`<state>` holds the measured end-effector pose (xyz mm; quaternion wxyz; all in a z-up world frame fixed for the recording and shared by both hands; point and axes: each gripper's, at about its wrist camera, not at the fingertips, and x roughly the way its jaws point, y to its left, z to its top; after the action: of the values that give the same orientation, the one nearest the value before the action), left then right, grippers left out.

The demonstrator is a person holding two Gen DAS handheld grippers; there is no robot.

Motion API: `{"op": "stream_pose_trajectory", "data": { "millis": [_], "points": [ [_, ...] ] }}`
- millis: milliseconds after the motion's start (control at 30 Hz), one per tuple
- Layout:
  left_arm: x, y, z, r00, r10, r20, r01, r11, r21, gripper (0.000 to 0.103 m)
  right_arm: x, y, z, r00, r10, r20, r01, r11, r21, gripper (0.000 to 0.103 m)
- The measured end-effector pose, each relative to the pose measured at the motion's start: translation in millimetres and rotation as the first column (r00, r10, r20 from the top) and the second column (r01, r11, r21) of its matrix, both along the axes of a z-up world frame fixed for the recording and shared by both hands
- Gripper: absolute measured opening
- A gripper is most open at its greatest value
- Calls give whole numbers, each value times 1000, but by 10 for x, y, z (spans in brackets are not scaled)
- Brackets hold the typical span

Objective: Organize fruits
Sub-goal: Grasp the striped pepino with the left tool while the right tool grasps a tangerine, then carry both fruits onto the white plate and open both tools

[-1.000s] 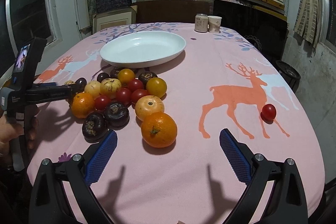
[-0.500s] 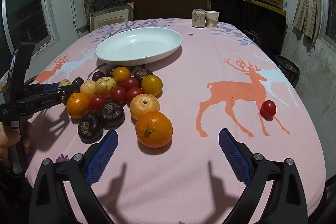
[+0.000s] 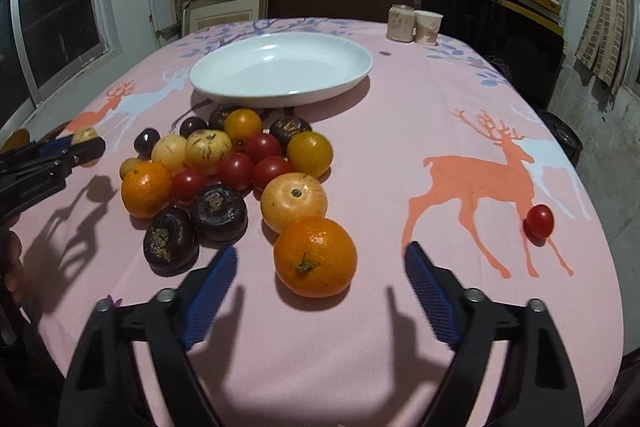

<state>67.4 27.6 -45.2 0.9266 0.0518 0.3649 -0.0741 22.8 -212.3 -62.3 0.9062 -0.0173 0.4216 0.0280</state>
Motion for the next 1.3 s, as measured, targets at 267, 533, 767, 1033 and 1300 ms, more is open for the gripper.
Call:
{"op": "stream_pose_trajectory", "data": {
  "millis": [267,533,767,1033,1300],
  "points": [
    [-34,14,33,1000,1,6,-1,1000,-6,40,35,55,-64,1000,16,-10,-16,1000,-5,53],
    [-60,43,75,1000,6,13,-6,1000,-11,40,-12,-25,-53,1000,5,-7,-4,999,36,45],
    [-87,86,122,1000,-1,10,1,999,-39,40,-82,-165,-9,1000,23,8,-24,986,165,44],
    [-101,64,151,1000,-11,24,12,999,-33,40,-96,-171,89,999,37,39,-43,985,168,44],
    [199,-78,344,997,-55,47,55,998,-17,40,358,-340,598,994,54,94,-74,974,216,44]
  ]
}}
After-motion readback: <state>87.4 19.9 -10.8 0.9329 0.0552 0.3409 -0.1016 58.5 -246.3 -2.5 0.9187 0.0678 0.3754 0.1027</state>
